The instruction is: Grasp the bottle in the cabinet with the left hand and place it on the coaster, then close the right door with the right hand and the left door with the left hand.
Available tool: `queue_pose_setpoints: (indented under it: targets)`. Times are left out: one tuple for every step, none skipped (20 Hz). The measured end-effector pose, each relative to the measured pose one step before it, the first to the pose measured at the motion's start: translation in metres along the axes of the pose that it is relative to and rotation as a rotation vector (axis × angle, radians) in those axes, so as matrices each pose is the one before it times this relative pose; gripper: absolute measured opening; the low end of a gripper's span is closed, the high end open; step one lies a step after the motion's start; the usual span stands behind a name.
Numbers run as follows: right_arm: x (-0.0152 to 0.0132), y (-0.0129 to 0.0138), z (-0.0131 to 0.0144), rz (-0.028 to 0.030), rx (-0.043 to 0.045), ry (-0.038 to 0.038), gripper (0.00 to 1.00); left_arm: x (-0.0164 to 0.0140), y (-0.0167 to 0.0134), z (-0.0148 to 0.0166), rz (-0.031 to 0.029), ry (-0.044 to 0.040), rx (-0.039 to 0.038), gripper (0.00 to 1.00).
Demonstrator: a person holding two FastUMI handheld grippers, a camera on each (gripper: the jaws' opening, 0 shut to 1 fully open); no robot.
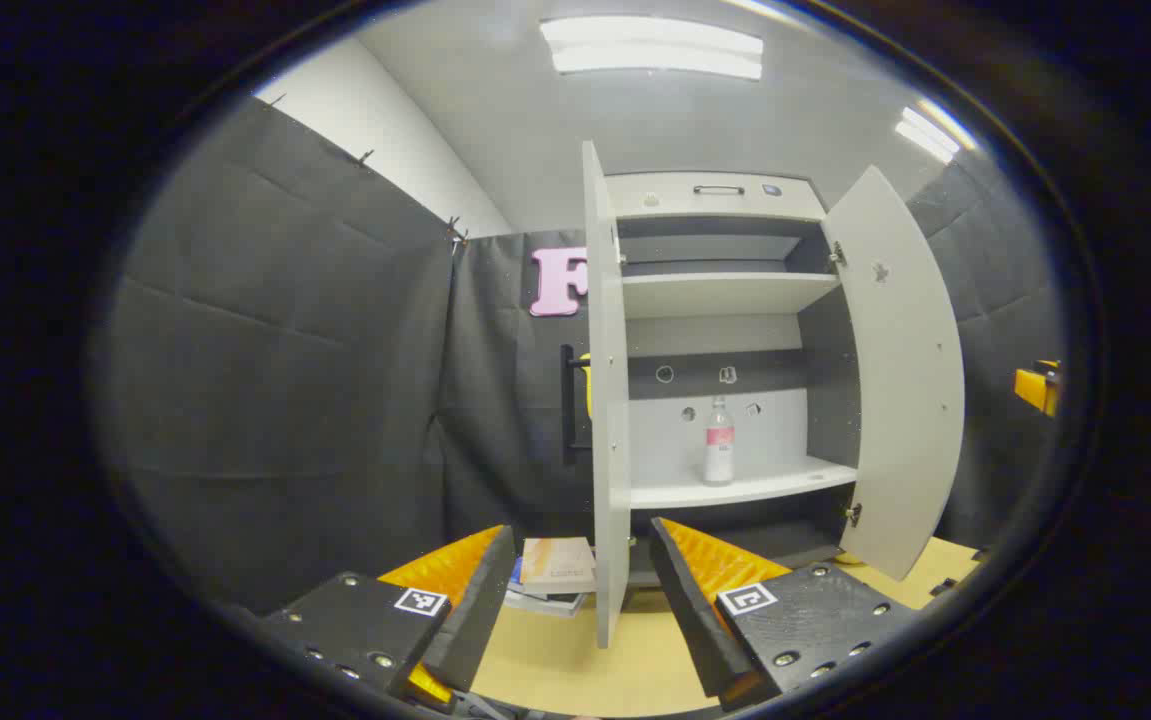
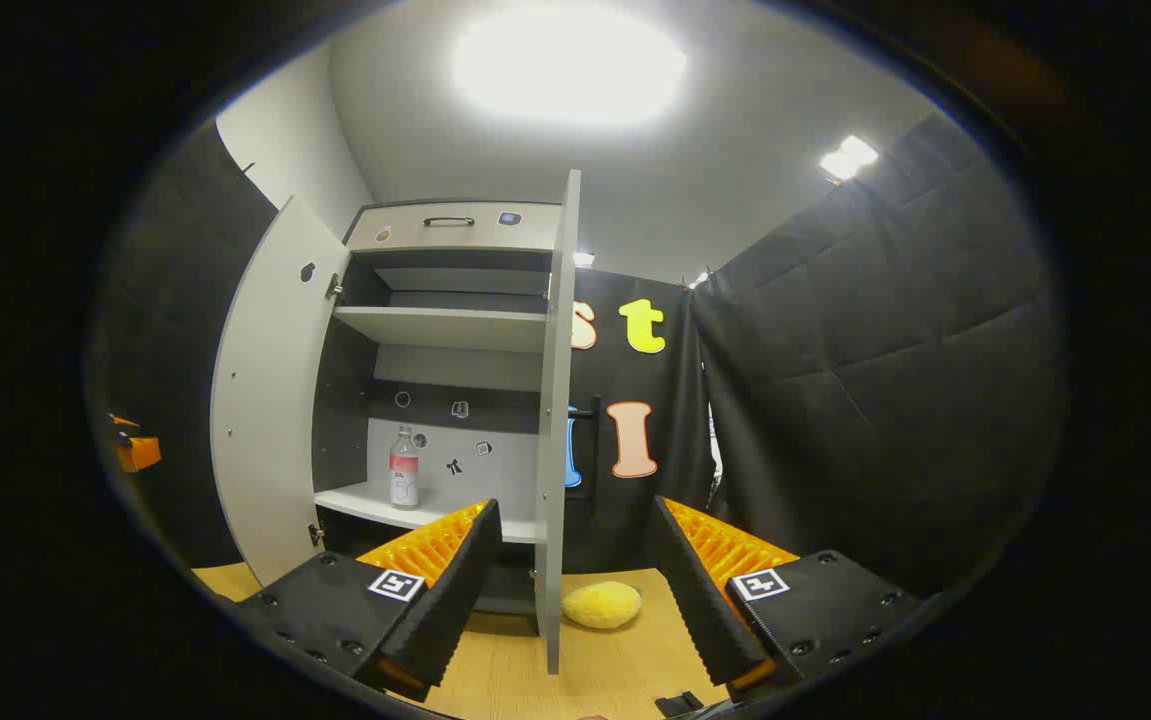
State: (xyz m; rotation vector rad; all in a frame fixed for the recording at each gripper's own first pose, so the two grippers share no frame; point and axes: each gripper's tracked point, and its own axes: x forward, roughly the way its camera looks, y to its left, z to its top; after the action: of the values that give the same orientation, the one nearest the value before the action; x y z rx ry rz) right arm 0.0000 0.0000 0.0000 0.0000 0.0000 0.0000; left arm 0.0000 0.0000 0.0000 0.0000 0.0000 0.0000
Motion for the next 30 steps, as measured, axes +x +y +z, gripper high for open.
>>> queue_pose_setpoints:
  targets:
    - [0.00097,0.00103,-0.00059,0.00601,0.0015,0.00165,0.96,-0.00229,0.00023,0.00361,0.00203,-0.006,0.00423,0.88]
    - [0.00006,0.00079,0.00093,0.00365,0.00218,0.00009,0.96,-0.00046,0.00171,0.00338,0.00189,-0.00841,0.00443,0.88]
    - [0.00014,-0.00062,0.00101,0.00339,0.00119,-0.00214,0.96,-0.00082,0.00037,0.00325,0.00202,-0.00721,0.0047,0.88]
    - [-0.00045,-0.00088,0.00121,-0.00237,-0.0012,-0.00323,0.96,-0.00074,-0.00011,0.00125,0.00074,-0.00494,0.00447,0.88]
    - [0.00052,-0.00138,0.00038,-0.00276,-0.00262,-0.00407,0.96,-0.00065,-0.00019,0.0012,0.00218,-0.0005,0.00187,0.82]
    - [0.00124,-0.00008,-0.00019,-0.00063,-0.00212,0.002,0.95,-0.00209,0.00043,-0.00074,-0.00019,-0.00037,-0.00131,0.82]
    - [0.00042,0.00033,-0.0012,0.0009,-0.00035,0.00456,0.93,-0.00208,0.00058,-0.00029,0.00204,0.00186,-0.00261,0.82]
    - [-0.00006,0.00038,-0.00094,0.00014,-0.00034,0.00539,0.95,-0.00023,-0.00002,-0.00145,-0.00141,0.00371,-0.00237,0.82]
    - [0.00018,-0.00004,-0.00085,-0.00041,0.00053,0.00231,0.93,-0.00111,-0.00015,0.00001,-0.00046,0.00147,0.00139,0.82]
    - [-0.00051,0.00015,0.00009,0.001,0.00093,-0.00029,0.95,0.00099,0.0,-0.0005,0.00167,-0.00033,0.00641,0.82]
    - [0.00003,0.00045,-0.00055,0.00235,-0.00003,0.00062,0.93,-0.0001,-0.00059,0.00072,0.00007,-0.00129,0.00852,0.82]
    - [-0.00012,0.00104,0.00014,0.00089,-0.0019,0.0011,0.95,-0.00091,-0.00131,0.0004,-0.00027,-0.0021,0.00741,0.82]
    - [0.00052,-0.00091,-0.00218,-0.0002,-0.00281,0.00282,0.95,-0.00022,-0.00108,0.00079,0.00028,-0.00395,0.00226,0.82]
    - [-0.00098,-0.00045,-0.00116,0.00222,-0.00136,0.00346,0.95,0.00028,-0.00103,0.00083,-0.0023,-0.00506,-0.00299,0.82]
    - [-0.00095,-0.0002,-0.00192,0.00145,0.00045,0.00392,0.95,0.00033,-0.0017,-0.00003,-0.00497,-0.00225,-0.00539,0.82]
    - [-0.00128,-0.0002,-0.00098,0.00389,0.00108,0.00309,0.93,-0.00168,-0.00063,-0.00205,-0.00271,0.00255,-0.00443,0.82]
    - [-0.00113,-0.00029,-0.00193,0.00372,-0.00045,0.00257,0.95,-0.00095,-0.00273,-0.0011,-0.00434,0.005,-0.00197,0.82]
    - [-0.00084,-0.00202,-0.00074,0.00002,-0.00366,0.00034,0.95,-0.00156,-0.00527,-0.0001,-0.00435,0.00279,0.0006,0.82]
    - [0.00001,-0.00426,-0.00145,-0.0033,-0.00404,-0.00046,0.95,0.00031,-0.00487,0.00079,-0.00246,-0.00236,-0.00113,0.82]
    - [-0.00103,-0.00327,-0.00122,-0.00337,-0.00047,0.00018,0.95,0.00071,-0.00697,0.0012,-0.00907,-0.00522,-0.00792,0.82]
    - [-0.00097,-0.00106,-0.00258,0.00265,0.00347,0.00346,0.95,0.00135,-0.00868,0.00169,-0.01283,-0.00381,-0.0148,0.82]
    - [-0.00162,-0.00115,-0.00265,0.00783,0.00552,0.00439,0.96,0.00233,-0.00805,-0.00037,-0.01152,0.00067,-0.01426,0.82]
    - [0.00023,-0.00217,-0.00239,0.00869,-0.00128,0.00254,0.96,0.00227,-0.0086,0.00178,-0.00608,-0.00333,-0.00937,0.82]
    - [0.00066,-0.00334,-0.00168,0.00544,-0.00629,0.00244,0.96,0.00254,-0.00774,0.00086,0.00002,-0.00444,-0.00235,0.82]
    - [0.00115,-0.00245,-0.00202,0.01135,-0.00472,0.00015,0.95,0.00209,-0.00795,0.00252,0.00122,-0.00545,0.006,0.82]
    - [0.00074,-0.00069,-0.00099,0.01506,-0.00109,-0.00128,0.93,0.00286,-0.00744,0.00172,0.00422,-0.0079,0.00931,0.82]
    - [0.00205,-0.0023,-0.00255,0.01443,0.00005,-0.00044,0.94,0.00213,-0.00777,0.00424,0.00077,-0.01083,0.0096,0.82]
    - [0.00127,-0.00211,-0.00224,0.01149,0.00207,0.00298,0.96,0.00193,-0.00848,0.00325,-0.00071,-0.00786,0.00873,0.82]
    - [0.00006,-0.0013,-0.00279,0.01296,0.00458,0.00356,0.96,0.00297,-0.00722,0.00382,-0.00005,-0.00621,0.00575,0.88]
    - [-0.00036,-0.00137,-0.00103,0.00841,0.0048,-0.00228,0.96,0.00353,-0.00701,0.00469,-0.00205,-0.00739,0.00034,0.88]
